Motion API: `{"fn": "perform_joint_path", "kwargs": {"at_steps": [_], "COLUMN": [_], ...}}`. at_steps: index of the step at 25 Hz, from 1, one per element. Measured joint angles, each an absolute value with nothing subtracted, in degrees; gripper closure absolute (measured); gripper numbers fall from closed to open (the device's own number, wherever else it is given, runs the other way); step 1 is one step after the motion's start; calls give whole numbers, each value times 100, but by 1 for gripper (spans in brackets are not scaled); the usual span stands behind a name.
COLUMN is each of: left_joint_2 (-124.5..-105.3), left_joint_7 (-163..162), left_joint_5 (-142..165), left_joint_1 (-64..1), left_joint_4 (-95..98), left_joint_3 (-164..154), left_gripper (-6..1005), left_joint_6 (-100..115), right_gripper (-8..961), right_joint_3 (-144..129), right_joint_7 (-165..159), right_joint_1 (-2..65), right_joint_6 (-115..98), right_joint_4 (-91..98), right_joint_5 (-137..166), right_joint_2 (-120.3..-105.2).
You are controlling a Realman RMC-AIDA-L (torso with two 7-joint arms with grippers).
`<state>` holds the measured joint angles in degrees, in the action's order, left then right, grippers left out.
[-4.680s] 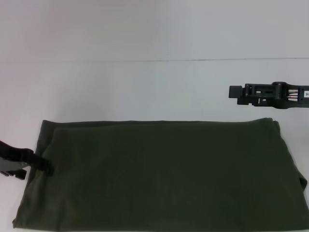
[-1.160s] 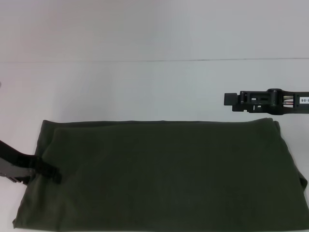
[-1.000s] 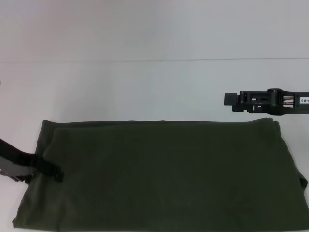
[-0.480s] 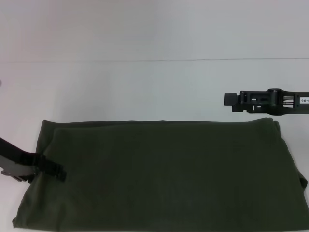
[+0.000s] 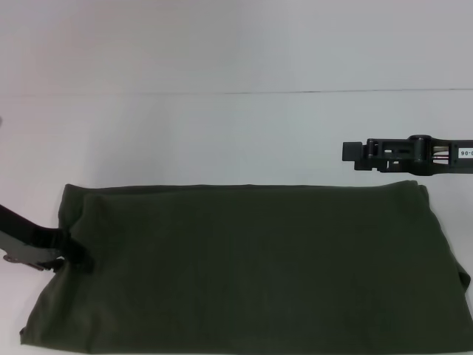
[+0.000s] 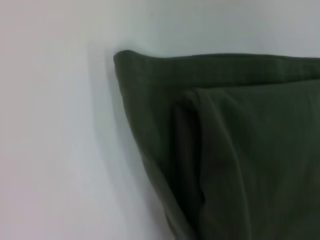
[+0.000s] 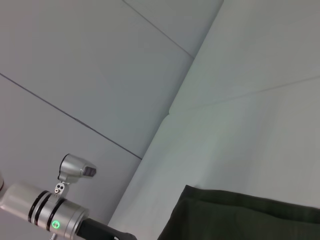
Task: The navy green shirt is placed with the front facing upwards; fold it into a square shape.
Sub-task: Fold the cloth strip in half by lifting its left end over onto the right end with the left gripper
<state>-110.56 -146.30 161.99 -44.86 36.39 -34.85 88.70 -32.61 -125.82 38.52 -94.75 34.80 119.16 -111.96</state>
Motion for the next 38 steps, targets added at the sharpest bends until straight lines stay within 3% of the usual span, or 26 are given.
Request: {"fn": "perform_joint_path", "kwargs": {"at_steps": [17, 30, 38], "left_joint_2": [-11058, -11073, -11070], "left_joint_7": [-14679, -14556, -14547], "left_joint_5": [16244, 16052, 16003], "left_joint_1": [-4458, -4501, -4496], "left_joint_4": [3739, 3759, 3836], "left_joint_3": [-3480, -3475, -3479], "left_gripper": [919, 921, 921], "left_joint_6": [8792, 8846, 8956], "right_gripper": [99, 100, 101], "right_joint_3": [-3261, -3791, -4351], "right_joint_7": [-12564, -12359, -11559], "right_joint_1": [3894, 4009, 4288], "right_joint_6": [-9475, -9435, -9438], "right_joint_4": [3480, 3545, 4032], "right_joint_5": [11923, 11951, 11953], "right_joint_2": [-11196, -11200, -11374]}}
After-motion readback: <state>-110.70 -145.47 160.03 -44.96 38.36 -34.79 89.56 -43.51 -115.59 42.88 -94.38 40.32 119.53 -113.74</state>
